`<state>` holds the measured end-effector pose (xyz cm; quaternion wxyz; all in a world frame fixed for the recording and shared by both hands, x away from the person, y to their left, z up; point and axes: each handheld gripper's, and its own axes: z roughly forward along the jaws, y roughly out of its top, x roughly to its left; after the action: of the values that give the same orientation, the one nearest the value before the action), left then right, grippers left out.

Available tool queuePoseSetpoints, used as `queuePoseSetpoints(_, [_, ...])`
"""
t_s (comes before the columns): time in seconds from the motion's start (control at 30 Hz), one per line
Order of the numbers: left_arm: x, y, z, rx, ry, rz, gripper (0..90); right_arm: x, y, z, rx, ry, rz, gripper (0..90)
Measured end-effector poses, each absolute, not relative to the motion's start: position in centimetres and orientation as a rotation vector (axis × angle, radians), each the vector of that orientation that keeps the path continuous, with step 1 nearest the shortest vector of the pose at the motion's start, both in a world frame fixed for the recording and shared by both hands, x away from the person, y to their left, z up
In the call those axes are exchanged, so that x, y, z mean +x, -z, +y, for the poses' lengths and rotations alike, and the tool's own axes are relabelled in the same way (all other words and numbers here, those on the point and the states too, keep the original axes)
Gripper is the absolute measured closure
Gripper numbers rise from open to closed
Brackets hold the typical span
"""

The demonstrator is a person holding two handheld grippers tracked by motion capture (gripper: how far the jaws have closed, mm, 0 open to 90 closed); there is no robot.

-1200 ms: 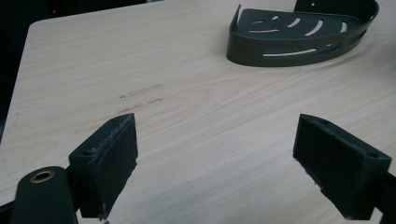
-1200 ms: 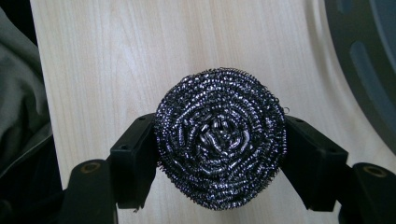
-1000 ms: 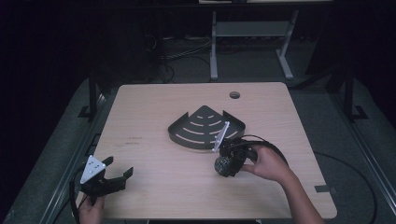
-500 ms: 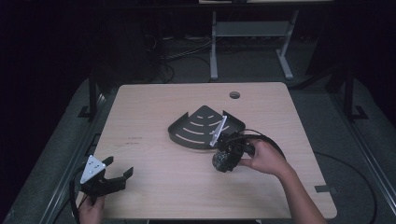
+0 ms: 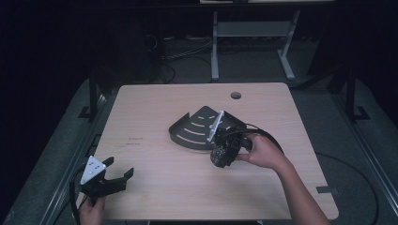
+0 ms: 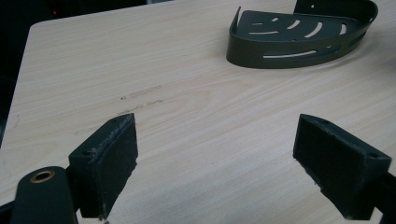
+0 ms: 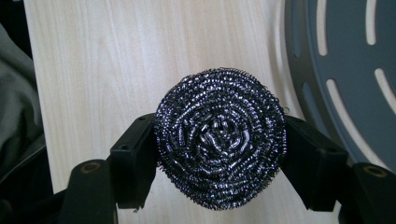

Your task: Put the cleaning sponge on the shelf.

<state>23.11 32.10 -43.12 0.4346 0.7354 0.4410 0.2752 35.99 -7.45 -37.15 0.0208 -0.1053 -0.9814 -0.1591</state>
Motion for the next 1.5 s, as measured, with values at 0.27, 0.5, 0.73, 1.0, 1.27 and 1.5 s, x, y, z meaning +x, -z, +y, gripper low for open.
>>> queuePoseSetpoints(0.27, [23.1,43.1,32.1,1.830,-0.684,1.099,13.2,36.9,36.7,-6.9,-0.313,0.486,-3.045,31.4])
queuePoseSetpoints(0.5, [23.1,43.1,32.2,1.827,-0.684,1.098,13.2,37.6,36.3,-6.4,-0.308,0.485,-3.050,31.4])
queuePoseSetpoints(0.73, [23.2,43.1,32.1,1.827,-0.680,1.096,13.3,38.8,36.2,-5.7,-0.307,0.478,-3.045,31.4])
queuePoseSetpoints(1.0, [23.2,43.1,32.1,1.824,-0.677,1.099,13.3,40.5,35.8,-5.1,-0.320,0.480,-3.034,31.4])
queuePoseSetpoints(1.27, [23.2,43.1,32.0,1.824,-0.676,1.098,13.2,41.5,35.2,-4.7,-0.330,0.490,-3.036,31.4])
queuePoseSetpoints(1.5, [23.3,43.1,31.9,1.827,-0.675,1.092,13.3,42.8,34.8,-4.9,-0.369,0.498,-3.045,31.4])
